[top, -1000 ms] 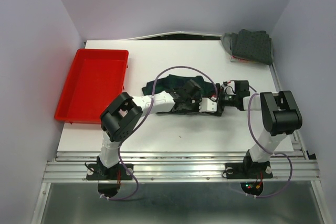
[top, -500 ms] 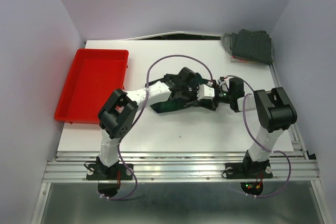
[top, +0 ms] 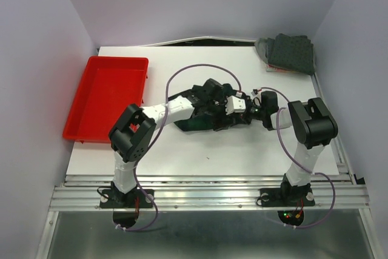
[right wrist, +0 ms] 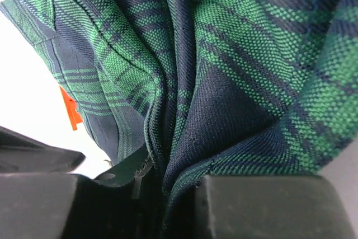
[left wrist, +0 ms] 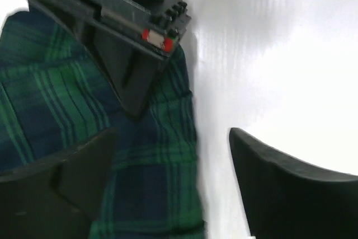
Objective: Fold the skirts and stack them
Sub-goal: Neatly place the folded skirt to the corner
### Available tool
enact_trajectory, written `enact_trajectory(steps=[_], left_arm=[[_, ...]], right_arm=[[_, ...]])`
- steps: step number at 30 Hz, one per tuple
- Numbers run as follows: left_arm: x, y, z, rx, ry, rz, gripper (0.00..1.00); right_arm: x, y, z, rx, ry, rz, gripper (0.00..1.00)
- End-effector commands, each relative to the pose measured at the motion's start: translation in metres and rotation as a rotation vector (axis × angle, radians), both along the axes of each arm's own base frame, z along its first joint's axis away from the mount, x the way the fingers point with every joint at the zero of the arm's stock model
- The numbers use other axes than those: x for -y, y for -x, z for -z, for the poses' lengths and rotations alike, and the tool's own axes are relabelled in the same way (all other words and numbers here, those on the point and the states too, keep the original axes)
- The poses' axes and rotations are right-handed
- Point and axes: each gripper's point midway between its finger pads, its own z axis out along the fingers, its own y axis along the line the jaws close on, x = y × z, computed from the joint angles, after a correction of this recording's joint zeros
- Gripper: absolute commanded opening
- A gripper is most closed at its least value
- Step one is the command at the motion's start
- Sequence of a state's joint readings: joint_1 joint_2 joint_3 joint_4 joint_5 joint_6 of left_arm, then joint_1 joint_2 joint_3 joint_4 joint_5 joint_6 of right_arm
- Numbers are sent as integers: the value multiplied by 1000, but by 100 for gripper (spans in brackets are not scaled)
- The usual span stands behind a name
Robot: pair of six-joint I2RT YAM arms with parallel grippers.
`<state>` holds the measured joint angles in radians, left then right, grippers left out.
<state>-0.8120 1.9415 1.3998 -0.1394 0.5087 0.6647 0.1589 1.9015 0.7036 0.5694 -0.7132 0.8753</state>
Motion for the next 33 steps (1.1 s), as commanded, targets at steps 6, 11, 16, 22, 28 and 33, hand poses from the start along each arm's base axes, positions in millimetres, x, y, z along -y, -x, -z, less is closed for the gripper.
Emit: enact_trajectory(steps=[6, 11, 16, 22, 28, 33], left_arm=[[-82, -33, -110, -88, 261, -543, 99], [-137, -28, -96, -276, 180, -762, 99], [-170, -17, -65, -617, 295, -913, 99], [-180, -14, -39, -755, 446, -1127, 99], [-166, -31, -19, -846, 539, -1163, 99], [-160, -35, -9, -838, 588, -1205, 99]], right_arm=[[26, -12, -9, 87, 75, 99, 1], [30, -20, -19, 138, 101, 84, 1], [35, -28, -18, 155, 174, 60, 1], [42, -51, -21, 181, 283, 19, 1], [42, -58, -6, 131, 310, -7, 1], [39, -58, 2, 96, 286, -11, 1]])
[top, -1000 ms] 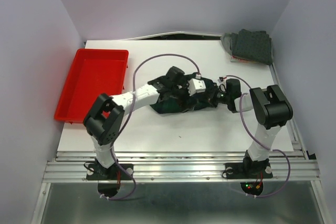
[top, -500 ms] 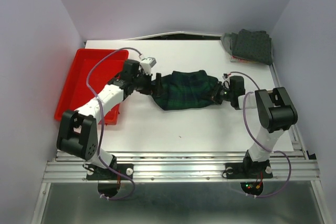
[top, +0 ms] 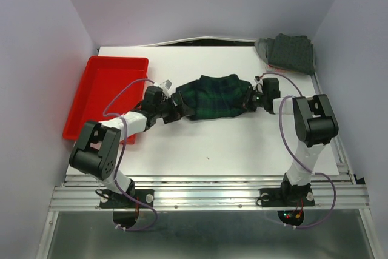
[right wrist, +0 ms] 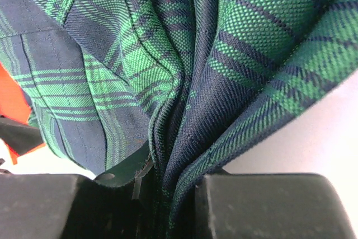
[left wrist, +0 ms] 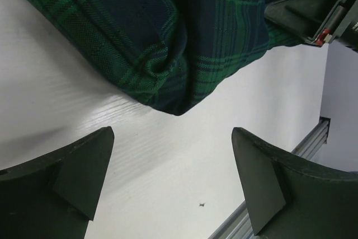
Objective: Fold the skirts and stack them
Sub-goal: Neatly place the folded skirt to the corner
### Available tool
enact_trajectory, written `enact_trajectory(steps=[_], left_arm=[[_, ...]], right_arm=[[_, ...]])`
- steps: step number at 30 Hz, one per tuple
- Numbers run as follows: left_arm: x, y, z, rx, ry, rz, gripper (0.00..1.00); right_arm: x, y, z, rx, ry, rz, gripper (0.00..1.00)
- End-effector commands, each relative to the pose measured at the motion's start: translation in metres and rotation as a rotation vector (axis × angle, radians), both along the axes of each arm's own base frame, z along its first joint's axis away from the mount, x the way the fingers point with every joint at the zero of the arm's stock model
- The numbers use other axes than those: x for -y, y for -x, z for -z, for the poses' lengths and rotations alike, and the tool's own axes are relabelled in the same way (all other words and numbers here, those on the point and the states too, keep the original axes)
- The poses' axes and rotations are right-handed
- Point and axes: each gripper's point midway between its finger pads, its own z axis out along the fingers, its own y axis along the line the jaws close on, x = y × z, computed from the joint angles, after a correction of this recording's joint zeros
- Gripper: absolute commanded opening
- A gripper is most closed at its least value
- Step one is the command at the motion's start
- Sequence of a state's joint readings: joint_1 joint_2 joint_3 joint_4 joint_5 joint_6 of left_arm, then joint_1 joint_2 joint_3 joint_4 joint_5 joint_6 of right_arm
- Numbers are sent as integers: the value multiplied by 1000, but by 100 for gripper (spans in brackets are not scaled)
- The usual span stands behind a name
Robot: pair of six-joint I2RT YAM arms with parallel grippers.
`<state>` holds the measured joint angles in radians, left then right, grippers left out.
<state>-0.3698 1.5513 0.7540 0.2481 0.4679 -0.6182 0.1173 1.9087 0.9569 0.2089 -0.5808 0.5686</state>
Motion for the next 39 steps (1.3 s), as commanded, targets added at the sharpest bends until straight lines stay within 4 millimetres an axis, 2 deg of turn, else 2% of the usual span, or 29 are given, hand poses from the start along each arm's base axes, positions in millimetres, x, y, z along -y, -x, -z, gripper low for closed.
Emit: enact_trajectory(steps=[1, 7, 11, 13, 17, 18, 19, 22, 24, 25, 26, 27, 28, 29, 30, 31, 32, 33, 34, 35, 36, 37, 38, 39], left_arm=[[14, -16, -10, 68, 87, -63, 99], [16, -24, 14, 24, 61, -107, 99], [34, -24, 12, 59, 62, -77, 99], [38, -23, 18, 48, 61, -81, 99], [48, -34, 16, 59, 95, -90, 99], [52, -35, 15, 59, 109, -79, 95], [57, -34, 18, 41, 128, -56, 80], [62, -34, 27, 8, 138, -48, 62], [66, -41, 23, 22, 144, -42, 45], [67, -43, 25, 21, 144, -39, 31], [72, -50, 18, 41, 152, -34, 23], [75, -52, 18, 45, 152, -26, 7], [78, -56, 16, 60, 150, -19, 3], [86, -67, 3, 94, 155, -8, 0], [90, -72, 0, 115, 146, 2, 0], [98, -75, 3, 139, 114, 32, 0], [109, -89, -18, 204, 124, 48, 0], [115, -94, -13, 216, 109, 64, 0], [129, -108, -34, 297, 113, 95, 0], [135, -115, -38, 325, 110, 110, 0], [142, -122, -40, 346, 110, 125, 0], [149, -129, -24, 333, 103, 143, 0], [164, -144, -46, 402, 132, 166, 0], [173, -149, -20, 363, 133, 192, 0]], right_arm=[[5, -5, 7, -9, 28, 0, 1], [5, -8, 8, -19, 36, -11, 1], [5, -11, 10, -18, 46, -15, 1], [5, -11, 11, -25, 48, -18, 1], [7, -13, 11, -15, 66, -31, 1], [7, -13, 11, -15, 68, -33, 1], [7, -14, 12, -13, 76, -35, 1], [9, -18, 10, 4, 97, -40, 1], [14, -24, 7, 35, 138, -37, 1], [16, -31, 1, 59, 154, -39, 1], [20, -37, -3, 90, 186, -38, 1], [22, -45, -11, 116, 204, -34, 1], [24, -50, -16, 136, 222, -30, 1], [29, -56, -20, 170, 259, -29, 1], [31, -61, -26, 193, 281, -23, 1], [38, -71, -41, 236, 300, -6, 1], [45, -78, -47, 274, 349, 4, 1], [49, -83, -54, 300, 375, 12, 1], [57, -94, -70, 356, 426, 31, 1], [65, -100, -77, 378, 451, 47, 1], [68, -105, -83, 402, 473, 53, 1], [75, -112, -91, 423, 492, 71, 1], [88, -123, -103, 455, 526, 100, 1], [96, -129, -110, 476, 538, 119, 1]])
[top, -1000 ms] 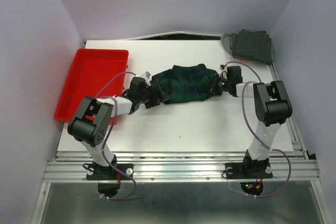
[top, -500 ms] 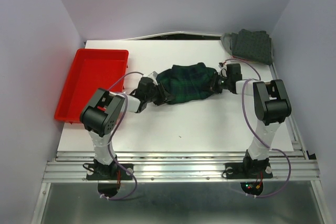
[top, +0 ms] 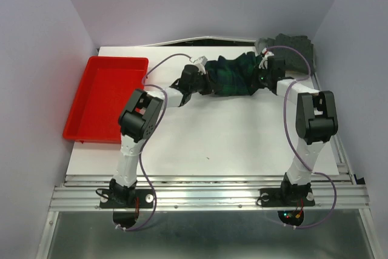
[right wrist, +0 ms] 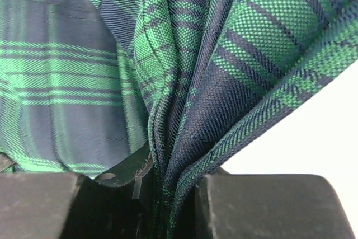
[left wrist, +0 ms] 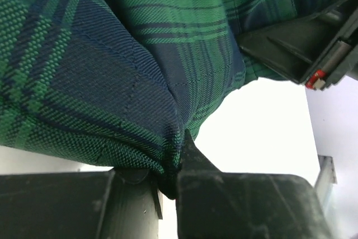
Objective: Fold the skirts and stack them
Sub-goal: Neatly place the folded skirt to the corner
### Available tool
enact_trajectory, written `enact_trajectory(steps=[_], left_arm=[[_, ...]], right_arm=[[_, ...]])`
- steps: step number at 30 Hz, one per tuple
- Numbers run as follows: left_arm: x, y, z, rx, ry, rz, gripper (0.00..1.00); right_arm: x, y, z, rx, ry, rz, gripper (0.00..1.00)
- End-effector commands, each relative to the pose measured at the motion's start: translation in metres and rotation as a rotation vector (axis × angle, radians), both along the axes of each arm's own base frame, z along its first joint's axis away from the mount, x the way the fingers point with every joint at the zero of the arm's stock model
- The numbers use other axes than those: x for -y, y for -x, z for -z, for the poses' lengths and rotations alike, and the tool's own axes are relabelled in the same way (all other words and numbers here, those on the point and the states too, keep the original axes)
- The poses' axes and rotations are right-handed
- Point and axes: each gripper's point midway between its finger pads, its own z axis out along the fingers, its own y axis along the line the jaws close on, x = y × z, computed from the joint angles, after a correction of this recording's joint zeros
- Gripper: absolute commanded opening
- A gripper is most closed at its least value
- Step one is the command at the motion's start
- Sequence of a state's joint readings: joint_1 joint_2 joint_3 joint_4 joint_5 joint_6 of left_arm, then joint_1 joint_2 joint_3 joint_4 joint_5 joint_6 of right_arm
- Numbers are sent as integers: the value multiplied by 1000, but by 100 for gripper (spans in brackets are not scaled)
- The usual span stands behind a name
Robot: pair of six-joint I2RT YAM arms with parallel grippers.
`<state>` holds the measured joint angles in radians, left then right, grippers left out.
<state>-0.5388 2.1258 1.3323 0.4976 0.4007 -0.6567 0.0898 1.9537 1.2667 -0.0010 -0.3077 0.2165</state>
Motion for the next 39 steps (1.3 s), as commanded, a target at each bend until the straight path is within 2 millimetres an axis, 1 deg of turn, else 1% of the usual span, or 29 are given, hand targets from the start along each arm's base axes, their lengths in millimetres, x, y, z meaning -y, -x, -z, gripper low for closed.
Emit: enact_trajectory(steps=[1, 2, 3, 4, 5, 6, 7, 8, 10, 11, 12, 14, 15, 16, 17, 19, 20, 22, 24, 25, 27, 29, 30, 31, 32, 34, 36, 37, 39], left_arm=[[41, -34, -14, 156, 45, 108, 0], [48, -42, -13, 161, 59, 113, 0], [61, -58, -35, 187, 116, 111, 0], [69, -62, -13, 148, 130, 126, 0], [76, -68, -20, 170, 167, 129, 0], [84, -76, -40, 210, 212, 132, 0], [92, -77, -37, 214, 235, 134, 0], [101, -81, -64, 291, 276, 147, 0], [118, -77, -77, 380, 274, 185, 0], [123, -77, -87, 423, 274, 190, 0], [129, -79, -110, 486, 288, 192, 0], [139, -82, -120, 566, 276, 182, 0], [141, -86, -141, 614, 297, 163, 0], [143, -94, -130, 614, 295, 135, 0], [146, -96, -156, 669, 335, 123, 0], [149, -107, -141, 672, 348, 77, 0], [148, -109, -155, 706, 389, 50, 0], [141, -121, -157, 737, 420, -59, 0], [138, -124, -167, 797, 422, -110, 0], [141, -125, -162, 816, 409, -144, 7], [143, -122, -176, 880, 414, -179, 21], [142, -127, -167, 874, 407, -228, 37], [142, -128, -162, 860, 403, -240, 42], [142, -129, -158, 855, 399, -241, 62], [143, -130, -148, 838, 375, -235, 74], [141, -129, -151, 844, 366, -218, 99], [140, -128, -136, 820, 344, -185, 99], [140, -123, -148, 832, 357, -154, 99], [137, -123, -134, 827, 311, -132, 99]], right_arm=[[46, -51, -82, 265, 148, 81, 1], [54, -57, -87, 281, 155, 96, 1], [71, -68, -97, 311, 163, 123, 1], [80, -75, -104, 336, 169, 134, 1], [87, -80, -108, 352, 171, 142, 1], [93, -86, -110, 363, 178, 146, 1], [105, -95, -126, 403, 182, 165, 1], [106, -100, -134, 425, 187, 162, 1], [120, -107, -145, 451, 186, 185, 1], [129, -113, -161, 488, 189, 197, 1], [131, -117, -169, 506, 195, 200, 1], [152, -124, -191, 557, 211, 241, 1], [160, -127, -198, 571, 218, 266, 1], [168, -129, -204, 589, 226, 287, 1], [186, -132, -211, 608, 240, 326, 1], [203, -135, -220, 641, 249, 361, 1], [217, -138, -220, 647, 251, 386, 1], [233, -140, -225, 664, 258, 429, 1], [248, -143, -222, 666, 253, 472, 1], [259, -143, -227, 681, 251, 501, 1], [271, -146, -223, 676, 243, 537, 1], [288, -152, -210, 660, 242, 604, 1], [293, -158, -190, 630, 239, 626, 1], [301, -160, -188, 631, 236, 645, 1], [309, -161, -180, 616, 244, 689, 1], [315, -163, -159, 583, 250, 715, 1], [324, -162, -135, 538, 254, 742, 1], [324, -162, -128, 527, 251, 744, 1], [322, -161, -125, 523, 210, 729, 1]])
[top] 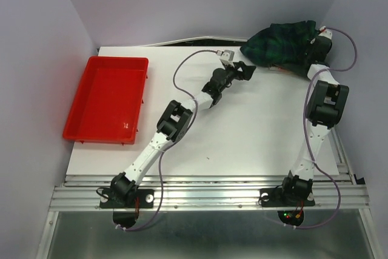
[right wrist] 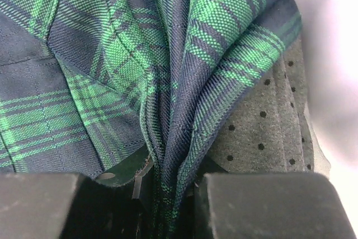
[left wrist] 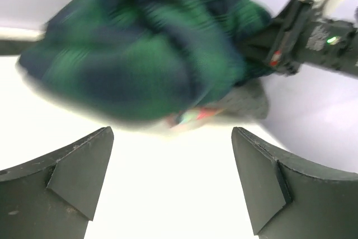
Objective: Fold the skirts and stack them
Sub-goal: Neatly place the folded skirt to the corner
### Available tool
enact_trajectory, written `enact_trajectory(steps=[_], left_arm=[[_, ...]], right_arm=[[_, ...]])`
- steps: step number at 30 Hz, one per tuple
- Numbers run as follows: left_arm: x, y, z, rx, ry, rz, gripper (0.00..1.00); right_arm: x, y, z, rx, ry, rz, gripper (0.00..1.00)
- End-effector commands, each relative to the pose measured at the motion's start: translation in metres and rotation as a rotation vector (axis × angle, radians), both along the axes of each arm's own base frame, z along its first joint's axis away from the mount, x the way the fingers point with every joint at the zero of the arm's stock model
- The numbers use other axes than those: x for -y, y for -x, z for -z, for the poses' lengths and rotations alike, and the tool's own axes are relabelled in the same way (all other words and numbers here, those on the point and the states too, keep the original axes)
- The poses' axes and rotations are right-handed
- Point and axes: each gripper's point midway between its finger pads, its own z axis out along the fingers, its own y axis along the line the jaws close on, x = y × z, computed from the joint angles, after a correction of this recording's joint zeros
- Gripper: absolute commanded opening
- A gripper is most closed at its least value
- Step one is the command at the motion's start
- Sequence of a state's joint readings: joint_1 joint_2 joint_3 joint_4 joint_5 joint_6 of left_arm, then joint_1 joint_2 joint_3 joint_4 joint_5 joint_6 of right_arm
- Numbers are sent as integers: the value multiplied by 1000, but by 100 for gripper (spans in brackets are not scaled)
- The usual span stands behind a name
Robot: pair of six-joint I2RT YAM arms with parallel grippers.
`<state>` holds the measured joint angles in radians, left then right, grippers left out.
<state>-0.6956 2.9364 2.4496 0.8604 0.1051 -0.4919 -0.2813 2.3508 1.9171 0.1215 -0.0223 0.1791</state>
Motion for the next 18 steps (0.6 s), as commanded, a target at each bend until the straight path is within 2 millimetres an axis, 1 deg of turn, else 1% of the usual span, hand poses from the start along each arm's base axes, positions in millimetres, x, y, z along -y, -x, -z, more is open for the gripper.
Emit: enact_trajectory(steps=[1, 2, 3, 5, 6, 8, 9, 10, 11, 12, 13, 14, 15, 16, 17, 18], left_arm=[[-19, 6, -93, 157, 52, 6, 99], [-21, 6, -90, 150, 46, 10, 99], [-25, 4, -79, 117, 41, 13, 99], [-28, 6, -82, 107, 47, 35, 99], [-30, 7, -77, 94, 39, 39, 99], [-32, 8, -80, 98, 32, 41, 99], [-32, 10, -76, 88, 22, 45, 99], [-32, 11, -77, 89, 22, 48, 99], [-32, 14, -82, 96, 21, 58, 99], [-33, 15, -80, 88, 13, 63, 99], [-34, 18, -88, 96, 15, 68, 99], [-35, 20, -89, 97, 12, 80, 99], [-37, 22, -85, 87, 0, 87, 99], [-38, 26, -93, 96, -2, 103, 99], [-42, 26, -94, 98, -8, 102, 99], [-45, 29, -86, 85, -25, 108, 99]], right_arm=[[35, -4, -56, 167, 14, 105, 1], [38, -2, -62, 179, 1, 103, 1], [32, -2, -76, 208, -23, 84, 1], [19, -4, -93, 240, -59, 23, 1], [15, -2, -116, 282, -93, -9, 1], [5, -2, -136, 315, -119, -57, 1], [-2, -1, -151, 342, -146, -80, 1], [-4, -1, -158, 357, -157, -90, 1], [-7, -1, -173, 382, -153, -105, 1], [-8, 0, -181, 397, -164, -108, 1], [-10, 1, -189, 413, -169, -114, 1], [-6, 3, -201, 441, -192, -111, 1], [-1, 6, -207, 456, -209, -113, 1], [3, 9, -217, 482, -220, -113, 1], [16, 14, -226, 509, -260, -95, 1], [24, 16, -228, 518, -280, -87, 1]])
